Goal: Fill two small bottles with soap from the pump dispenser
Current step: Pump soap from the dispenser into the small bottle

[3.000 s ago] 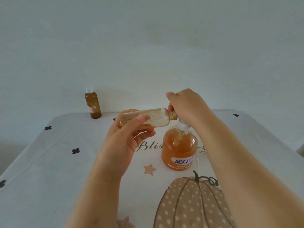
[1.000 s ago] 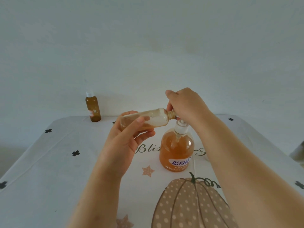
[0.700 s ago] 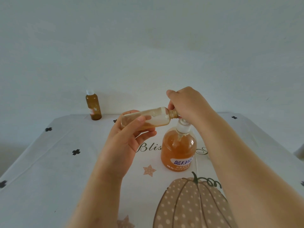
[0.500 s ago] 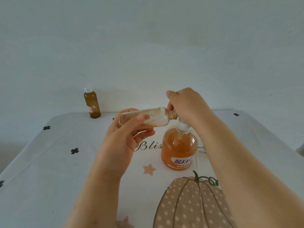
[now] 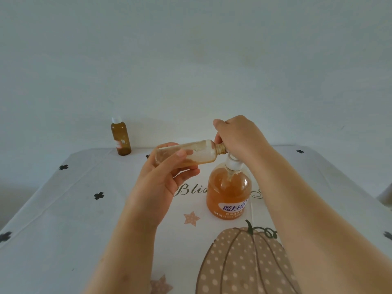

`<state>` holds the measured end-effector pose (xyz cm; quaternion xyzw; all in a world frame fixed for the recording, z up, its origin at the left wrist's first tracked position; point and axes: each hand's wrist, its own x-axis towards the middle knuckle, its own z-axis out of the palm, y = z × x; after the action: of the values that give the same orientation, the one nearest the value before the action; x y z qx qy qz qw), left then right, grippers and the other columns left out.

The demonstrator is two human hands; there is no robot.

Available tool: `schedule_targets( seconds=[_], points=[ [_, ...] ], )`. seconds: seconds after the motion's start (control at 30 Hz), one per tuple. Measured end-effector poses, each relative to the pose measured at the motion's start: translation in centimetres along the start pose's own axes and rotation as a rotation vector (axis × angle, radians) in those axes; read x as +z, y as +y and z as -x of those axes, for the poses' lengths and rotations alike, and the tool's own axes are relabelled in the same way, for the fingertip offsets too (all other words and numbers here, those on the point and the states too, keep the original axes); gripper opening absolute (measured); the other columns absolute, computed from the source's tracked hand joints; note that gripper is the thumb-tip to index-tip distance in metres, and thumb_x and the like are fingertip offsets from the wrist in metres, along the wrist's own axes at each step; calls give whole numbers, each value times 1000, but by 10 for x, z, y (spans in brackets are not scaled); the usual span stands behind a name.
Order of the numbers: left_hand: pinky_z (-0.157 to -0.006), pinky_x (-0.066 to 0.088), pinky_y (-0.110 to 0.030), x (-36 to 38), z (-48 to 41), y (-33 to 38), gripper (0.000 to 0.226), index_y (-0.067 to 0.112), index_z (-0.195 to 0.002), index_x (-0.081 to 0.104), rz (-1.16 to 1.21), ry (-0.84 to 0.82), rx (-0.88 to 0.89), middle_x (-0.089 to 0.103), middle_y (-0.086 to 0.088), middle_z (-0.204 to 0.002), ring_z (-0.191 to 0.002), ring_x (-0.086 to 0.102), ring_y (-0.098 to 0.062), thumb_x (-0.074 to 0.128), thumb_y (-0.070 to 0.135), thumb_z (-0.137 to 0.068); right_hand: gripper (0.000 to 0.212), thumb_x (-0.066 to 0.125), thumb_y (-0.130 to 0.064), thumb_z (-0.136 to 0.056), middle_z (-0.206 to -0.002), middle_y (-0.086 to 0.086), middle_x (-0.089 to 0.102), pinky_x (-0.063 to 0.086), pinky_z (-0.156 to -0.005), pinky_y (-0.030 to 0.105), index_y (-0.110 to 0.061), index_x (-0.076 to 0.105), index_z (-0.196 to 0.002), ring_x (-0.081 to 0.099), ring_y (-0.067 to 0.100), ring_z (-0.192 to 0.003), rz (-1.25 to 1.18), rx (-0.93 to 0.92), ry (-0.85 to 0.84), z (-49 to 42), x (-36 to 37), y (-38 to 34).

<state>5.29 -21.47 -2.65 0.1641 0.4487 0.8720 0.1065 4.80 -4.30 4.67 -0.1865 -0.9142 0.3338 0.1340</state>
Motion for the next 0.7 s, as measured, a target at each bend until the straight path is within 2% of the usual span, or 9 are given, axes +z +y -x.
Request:
schedule_targets(
  seconds=[0.13,0.27,0.53,0.7],
  points=[
    [-79,57,-31,2,2,2,56,-11,-128,50,8,-9,18,72,-14,-104,-94,70,-29,66,20,-84,48,40,-36,-102,-60,-4,61,50,-70,33,-7,75,-89,61,22,-61,-9,-28,2,2,-9,-6],
    [-78,57,-31,4,3,2,59,-14,-129,49,12,-4,24,72,-15,-104,-94,70,-29,66,19,-84,47,41,-35,-101,-58,-1,62,47,-67,32,-6,75,-91,57,22,-58,-13,-10,-9,3,-9,-7],
    [-77,57,-32,3,3,1,56,-11,-129,50,32,11,-1,71,-19,-108,-92,70,-29,66,19,-84,44,42,-35,-101,-64,0,65,46,-65,31,-7,75,-92,58,21,-61,-20,-5,-25,3,-7,-5],
    [-76,58,-32,-1,0,-2,43,-1,-118,58,5,14,-13,73,-16,-101,-88,71,-27,67,18,-81,43,42,-32,-102,-63,-1,62,41,-58,29,-5,73,-87,55,19,-60,-24,-32,-4,1,-2,1]
  ],
)
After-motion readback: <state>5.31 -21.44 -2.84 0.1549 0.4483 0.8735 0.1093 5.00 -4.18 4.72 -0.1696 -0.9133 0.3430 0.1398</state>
